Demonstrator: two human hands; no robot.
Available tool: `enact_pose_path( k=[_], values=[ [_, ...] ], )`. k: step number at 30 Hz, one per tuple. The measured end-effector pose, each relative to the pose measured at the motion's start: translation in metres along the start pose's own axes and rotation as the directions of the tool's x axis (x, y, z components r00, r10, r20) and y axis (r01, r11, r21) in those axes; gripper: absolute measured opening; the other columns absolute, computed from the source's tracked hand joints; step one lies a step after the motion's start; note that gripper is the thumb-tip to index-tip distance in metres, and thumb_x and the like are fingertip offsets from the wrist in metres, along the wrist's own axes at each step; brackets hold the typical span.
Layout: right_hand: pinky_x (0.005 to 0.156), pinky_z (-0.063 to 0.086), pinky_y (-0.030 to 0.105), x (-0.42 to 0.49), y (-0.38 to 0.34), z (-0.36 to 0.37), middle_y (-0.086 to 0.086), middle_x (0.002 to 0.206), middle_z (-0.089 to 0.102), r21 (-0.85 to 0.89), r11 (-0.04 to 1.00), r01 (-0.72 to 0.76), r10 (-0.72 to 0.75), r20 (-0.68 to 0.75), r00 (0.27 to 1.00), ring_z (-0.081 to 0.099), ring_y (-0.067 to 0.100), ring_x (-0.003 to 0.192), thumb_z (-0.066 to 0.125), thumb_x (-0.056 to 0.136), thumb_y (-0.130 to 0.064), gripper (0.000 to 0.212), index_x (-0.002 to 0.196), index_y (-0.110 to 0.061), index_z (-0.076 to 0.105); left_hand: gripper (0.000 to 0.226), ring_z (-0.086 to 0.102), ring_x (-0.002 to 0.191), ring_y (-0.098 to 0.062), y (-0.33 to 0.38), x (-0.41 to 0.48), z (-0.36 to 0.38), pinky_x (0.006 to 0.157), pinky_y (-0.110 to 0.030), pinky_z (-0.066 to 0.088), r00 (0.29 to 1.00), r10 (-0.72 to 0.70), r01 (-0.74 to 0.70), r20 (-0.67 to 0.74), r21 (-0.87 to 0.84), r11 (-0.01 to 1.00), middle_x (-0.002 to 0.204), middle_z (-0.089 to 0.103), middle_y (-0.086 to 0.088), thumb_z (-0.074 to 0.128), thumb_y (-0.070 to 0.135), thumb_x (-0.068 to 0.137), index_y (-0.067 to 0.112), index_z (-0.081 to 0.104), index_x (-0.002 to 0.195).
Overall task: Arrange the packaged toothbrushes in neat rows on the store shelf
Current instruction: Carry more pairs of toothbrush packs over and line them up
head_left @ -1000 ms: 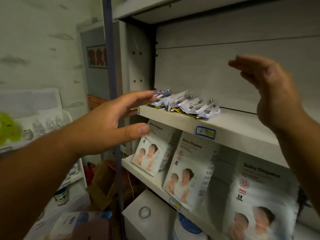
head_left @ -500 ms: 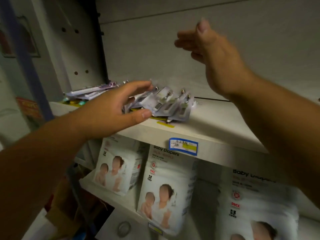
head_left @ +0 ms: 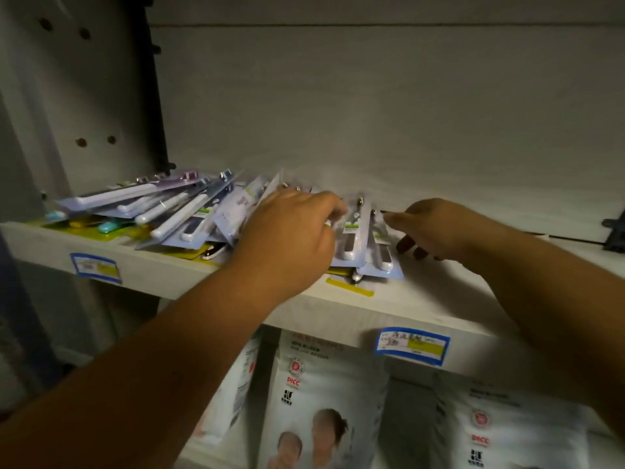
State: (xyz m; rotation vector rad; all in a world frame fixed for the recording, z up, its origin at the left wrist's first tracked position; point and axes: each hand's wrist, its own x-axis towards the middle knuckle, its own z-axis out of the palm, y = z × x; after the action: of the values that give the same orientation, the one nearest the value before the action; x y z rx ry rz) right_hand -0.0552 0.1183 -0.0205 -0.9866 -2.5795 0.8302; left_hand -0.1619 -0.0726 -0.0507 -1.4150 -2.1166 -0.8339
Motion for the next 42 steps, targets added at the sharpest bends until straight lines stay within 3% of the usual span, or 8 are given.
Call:
enact_pose_path(
  k=[5,11,15,25,29,33,39,42],
  values=[
    [0.058,0.047,0.025,0.008,0.004,0.003,-0.004,0.062,0.074,0.183,0.977,-0.105,0.111,-0.021,0.994,0.060,0.018,0.060,0.060,0.098,-0.045,0.034,0.102,-0.013,0.069,0.037,0.052,0.118,-0.021,-0.006,0.003,0.003,0.107,-0.034,0.028,1.000,0.008,-0.008,0.010,0.045,0.999,0.122,0.067,0.004,0.048,0.018,0.094,0.028,0.064,0.125],
    [0.049,0.038,0.024,0.004,0.005,0.000,0.012,0.092,0.079,0.439,0.874,-0.210,0.173,0.122,0.977,0.054,0.014,0.055,0.065,0.095,-0.042,0.041,0.114,-0.006,0.067,0.042,0.047,0.125,-0.014,-0.007,0.011,0.006,0.113,-0.033,0.018,0.977,0.054,-0.076,0.205,0.103,0.992,0.131,0.062,0.012,0.041,0.024,0.096,0.037,0.059,0.131],
    [0.038,0.022,0.018,0.002,0.005,0.001,0.009,0.080,0.063,0.566,0.792,-0.229,0.115,0.229,0.966,0.042,0.009,0.047,0.061,0.097,-0.039,0.050,0.122,0.004,0.063,0.044,0.043,0.131,-0.012,-0.006,0.012,0.004,0.120,-0.042,0.010,0.963,0.057,-0.092,0.264,0.122,0.988,0.139,0.056,0.015,0.043,0.023,0.097,0.041,0.053,0.136],
    [0.036,0.028,0.019,0.007,0.008,0.004,0.013,0.069,0.056,0.524,0.837,-0.156,0.093,0.144,0.985,0.043,0.014,0.051,0.061,0.097,-0.013,0.019,0.099,0.004,0.070,0.043,0.043,0.130,-0.009,-0.011,0.010,0.009,0.120,-0.044,-0.004,0.975,0.079,-0.098,0.208,0.085,0.992,0.134,0.059,0.017,0.040,0.028,0.096,0.039,0.053,0.135],
    [0.035,0.030,0.019,0.012,0.009,-0.005,0.006,0.067,0.054,0.639,0.767,-0.049,0.107,-0.052,0.993,0.046,0.010,0.045,0.059,0.096,-0.009,0.013,0.085,-0.005,0.064,0.047,0.046,0.119,-0.006,-0.014,0.007,0.009,0.112,-0.033,0.014,0.993,0.115,-0.115,-0.015,-0.058,0.992,0.126,0.063,0.012,0.038,0.032,0.087,0.034,0.059,0.129],
    [0.037,0.034,0.018,0.011,0.004,-0.012,0.002,0.066,0.054,0.781,0.610,0.135,-0.017,-0.157,0.987,0.047,0.009,0.045,0.053,0.100,-0.008,0.017,0.085,-0.010,0.062,0.028,0.055,0.112,0.002,-0.016,0.021,0.001,0.097,-0.027,0.048,0.991,-0.038,-0.038,-0.130,-0.534,0.845,0.124,0.063,0.015,0.053,0.029,0.098,0.029,0.061,0.125],
    [0.045,0.045,0.019,0.011,-0.008,-0.009,0.004,0.070,0.065,0.814,0.493,0.308,-0.210,-0.232,0.950,0.052,0.010,0.052,0.050,0.104,-0.007,0.015,0.105,-0.002,0.064,0.062,0.071,0.105,-0.017,-0.011,0.063,0.004,0.093,-0.042,0.057,0.882,-0.131,0.460,0.453,-0.763,0.454,0.128,0.067,0.001,0.067,0.047,0.091,0.020,0.048,0.144],
    [0.047,0.048,0.021,0.009,-0.022,-0.003,0.007,0.077,0.068,0.764,0.551,0.335,-0.232,-0.245,0.941,0.056,0.012,0.054,0.052,0.103,-0.006,0.015,0.108,0.002,0.064,0.044,0.072,0.104,-0.019,-0.014,0.062,0.015,0.097,-0.047,0.055,0.909,-0.049,0.386,0.413,-0.792,0.472,0.112,0.076,-0.001,0.070,0.030,0.092,0.019,0.058,0.133]
  ],
)
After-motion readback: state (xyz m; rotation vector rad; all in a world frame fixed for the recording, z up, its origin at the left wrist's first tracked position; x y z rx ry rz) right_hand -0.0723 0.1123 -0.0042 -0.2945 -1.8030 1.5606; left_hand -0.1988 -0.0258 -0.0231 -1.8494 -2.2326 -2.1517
